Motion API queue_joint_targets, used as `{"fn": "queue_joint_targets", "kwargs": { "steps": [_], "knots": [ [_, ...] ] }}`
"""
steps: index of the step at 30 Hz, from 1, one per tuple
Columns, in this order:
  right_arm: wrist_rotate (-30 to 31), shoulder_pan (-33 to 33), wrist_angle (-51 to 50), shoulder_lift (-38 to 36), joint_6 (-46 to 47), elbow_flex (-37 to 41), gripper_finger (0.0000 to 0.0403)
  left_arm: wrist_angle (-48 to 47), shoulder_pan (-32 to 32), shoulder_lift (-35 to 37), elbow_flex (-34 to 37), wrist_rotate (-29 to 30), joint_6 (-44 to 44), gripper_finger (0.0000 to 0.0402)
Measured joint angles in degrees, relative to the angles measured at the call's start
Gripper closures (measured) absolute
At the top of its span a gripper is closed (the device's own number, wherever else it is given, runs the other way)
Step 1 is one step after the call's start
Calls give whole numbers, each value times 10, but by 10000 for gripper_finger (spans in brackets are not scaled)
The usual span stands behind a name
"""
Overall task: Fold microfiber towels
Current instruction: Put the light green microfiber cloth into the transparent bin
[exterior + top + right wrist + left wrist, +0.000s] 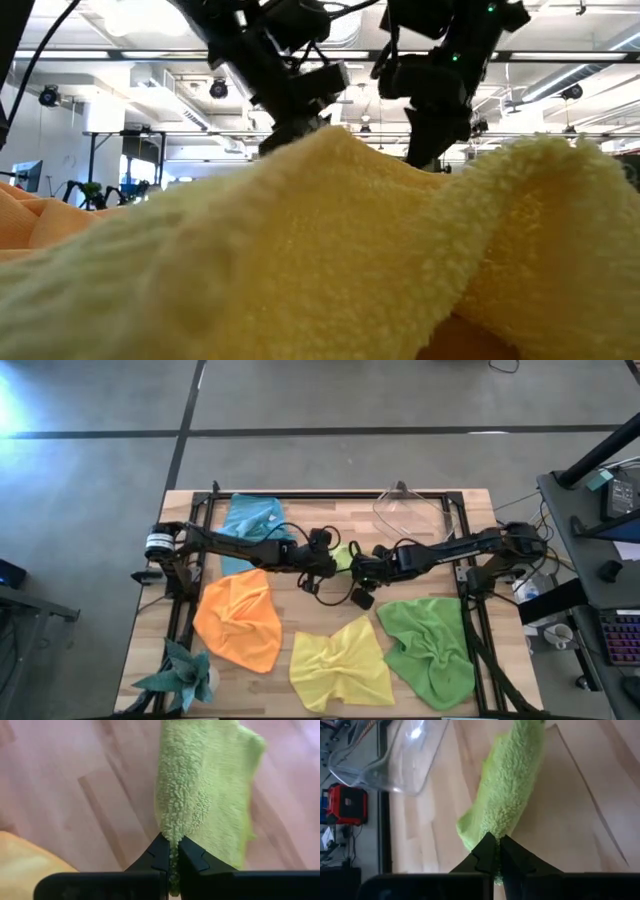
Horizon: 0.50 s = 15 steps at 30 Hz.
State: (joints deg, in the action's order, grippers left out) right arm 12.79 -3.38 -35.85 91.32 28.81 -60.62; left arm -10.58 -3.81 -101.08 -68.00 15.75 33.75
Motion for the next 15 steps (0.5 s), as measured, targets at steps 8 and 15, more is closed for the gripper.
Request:
{"fn": "queue_joint_targets", "kwargs": {
  "steps": [8,15],
  "knots": [
    [30,1,-30,-54,12,0,394,7,-42,0,-58,-18,2,401],
    [57,15,-39,-110,13,0,394,7,-70,0,-97,-37,2,402]
  ]
}}
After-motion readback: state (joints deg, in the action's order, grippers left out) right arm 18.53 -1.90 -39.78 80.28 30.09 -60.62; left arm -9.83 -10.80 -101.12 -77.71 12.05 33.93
